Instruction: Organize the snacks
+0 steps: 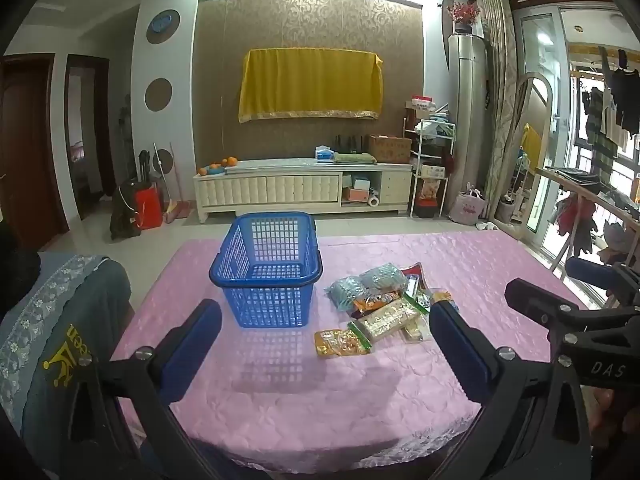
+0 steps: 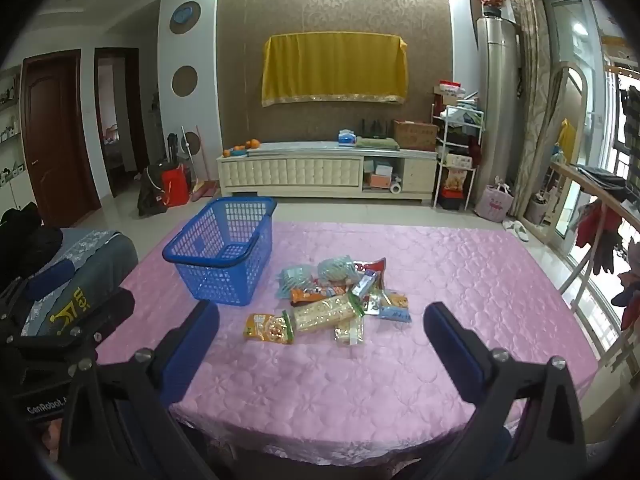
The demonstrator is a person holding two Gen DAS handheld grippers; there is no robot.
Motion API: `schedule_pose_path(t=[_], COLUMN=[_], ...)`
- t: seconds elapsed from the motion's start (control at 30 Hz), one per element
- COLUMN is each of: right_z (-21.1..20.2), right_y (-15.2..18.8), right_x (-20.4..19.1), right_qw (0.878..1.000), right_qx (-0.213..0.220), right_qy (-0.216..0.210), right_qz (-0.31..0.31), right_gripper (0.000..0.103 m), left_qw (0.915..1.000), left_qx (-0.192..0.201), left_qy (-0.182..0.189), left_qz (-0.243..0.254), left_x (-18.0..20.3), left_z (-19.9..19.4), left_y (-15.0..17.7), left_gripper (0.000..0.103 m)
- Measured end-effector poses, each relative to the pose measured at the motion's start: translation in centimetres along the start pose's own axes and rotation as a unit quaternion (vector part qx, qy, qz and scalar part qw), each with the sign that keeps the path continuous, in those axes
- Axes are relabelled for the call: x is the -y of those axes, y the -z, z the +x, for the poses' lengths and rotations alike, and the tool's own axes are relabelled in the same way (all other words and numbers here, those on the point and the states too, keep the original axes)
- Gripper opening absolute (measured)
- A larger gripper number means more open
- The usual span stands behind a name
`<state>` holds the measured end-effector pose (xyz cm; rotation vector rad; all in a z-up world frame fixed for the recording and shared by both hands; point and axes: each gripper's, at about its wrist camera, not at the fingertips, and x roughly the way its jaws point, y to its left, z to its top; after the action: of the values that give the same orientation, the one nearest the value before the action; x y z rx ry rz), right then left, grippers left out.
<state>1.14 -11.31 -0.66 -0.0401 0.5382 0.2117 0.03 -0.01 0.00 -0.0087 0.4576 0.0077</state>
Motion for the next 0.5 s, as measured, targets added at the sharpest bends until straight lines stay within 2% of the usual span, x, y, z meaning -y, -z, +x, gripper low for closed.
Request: schedule_pose_path(t=[0.23, 0.5], right_z=[0.3, 0.8], right_y=[0.1, 0.2], right_x=[-0.3, -0.5], right_qw=[1.000, 1.000], right_qx=[-0.013, -0.025], right_qy=[-0.005, -0.009], right_qz=[-0.002, 0.002], right_gripper=[0.103, 0.103], left_qw=[1.0000, 0.9998], left_qx=[0.002, -0.009], left_qy=[-0.006, -0.001], left_qz=[0.000, -0.016], left_x=[1.3, 0.2], left_z=[-1.1, -0.2], left_y=[0.0, 0.4], left_gripper=[0.103, 0.103])
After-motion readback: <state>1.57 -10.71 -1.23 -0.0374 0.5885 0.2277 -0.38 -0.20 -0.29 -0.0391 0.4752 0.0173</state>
